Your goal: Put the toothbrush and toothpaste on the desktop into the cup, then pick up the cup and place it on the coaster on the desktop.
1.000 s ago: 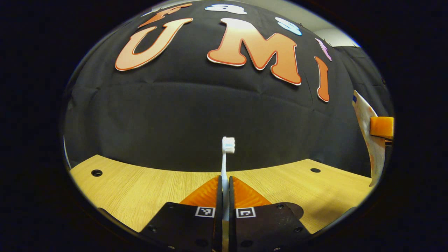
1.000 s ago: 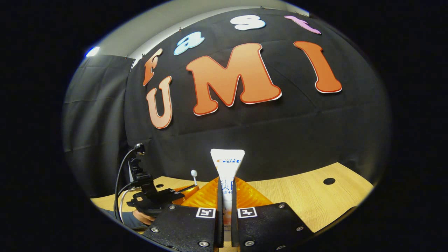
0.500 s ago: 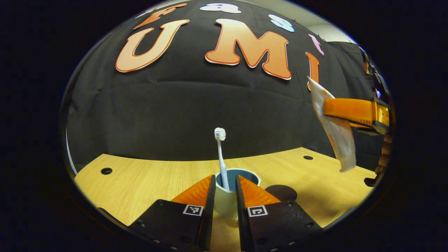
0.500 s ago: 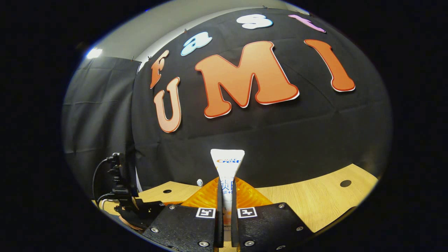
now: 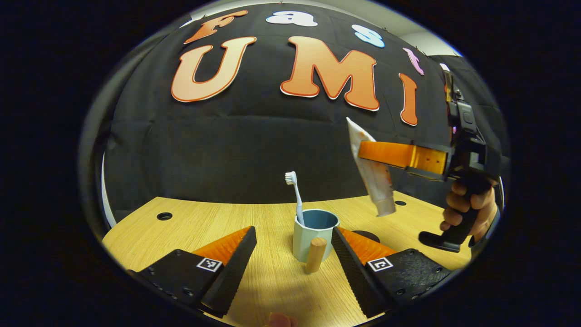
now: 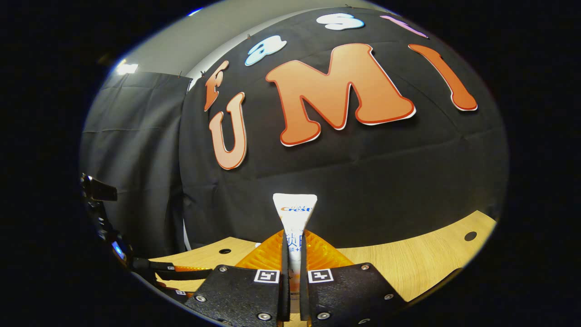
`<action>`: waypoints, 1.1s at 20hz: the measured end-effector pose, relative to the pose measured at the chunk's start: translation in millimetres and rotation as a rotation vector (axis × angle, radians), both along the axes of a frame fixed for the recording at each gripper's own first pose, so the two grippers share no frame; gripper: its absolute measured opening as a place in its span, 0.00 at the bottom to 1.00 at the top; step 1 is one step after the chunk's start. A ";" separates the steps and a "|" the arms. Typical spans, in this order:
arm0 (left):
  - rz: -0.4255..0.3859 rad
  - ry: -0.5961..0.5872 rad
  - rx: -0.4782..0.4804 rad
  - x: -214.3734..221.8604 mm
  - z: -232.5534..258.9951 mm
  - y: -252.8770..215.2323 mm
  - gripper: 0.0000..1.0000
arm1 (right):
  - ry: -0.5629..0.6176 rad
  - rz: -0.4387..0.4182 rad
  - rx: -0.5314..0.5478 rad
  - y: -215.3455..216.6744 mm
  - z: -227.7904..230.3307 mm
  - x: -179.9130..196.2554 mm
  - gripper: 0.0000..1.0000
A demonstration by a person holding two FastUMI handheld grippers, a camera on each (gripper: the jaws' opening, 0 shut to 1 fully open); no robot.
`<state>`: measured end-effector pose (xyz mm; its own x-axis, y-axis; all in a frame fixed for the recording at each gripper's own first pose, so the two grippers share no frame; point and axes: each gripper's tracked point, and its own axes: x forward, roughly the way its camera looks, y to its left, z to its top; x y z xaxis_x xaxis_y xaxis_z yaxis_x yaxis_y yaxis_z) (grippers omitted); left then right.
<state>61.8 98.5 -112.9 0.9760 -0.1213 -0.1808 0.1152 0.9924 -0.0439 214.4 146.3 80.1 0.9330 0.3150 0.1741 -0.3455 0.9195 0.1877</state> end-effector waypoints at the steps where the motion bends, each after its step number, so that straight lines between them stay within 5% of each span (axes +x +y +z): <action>1: 0.001 -0.001 0.000 -4.5 1.4 1.5 1.00 | -0.004 0.010 0.004 5.9 0.4 3.1 0.08; 22: 0.047 0.011 -0.038 -27.0 -12.7 24.1 0.98 | 0.012 0.027 0.009 58.0 -48.6 79.3 0.10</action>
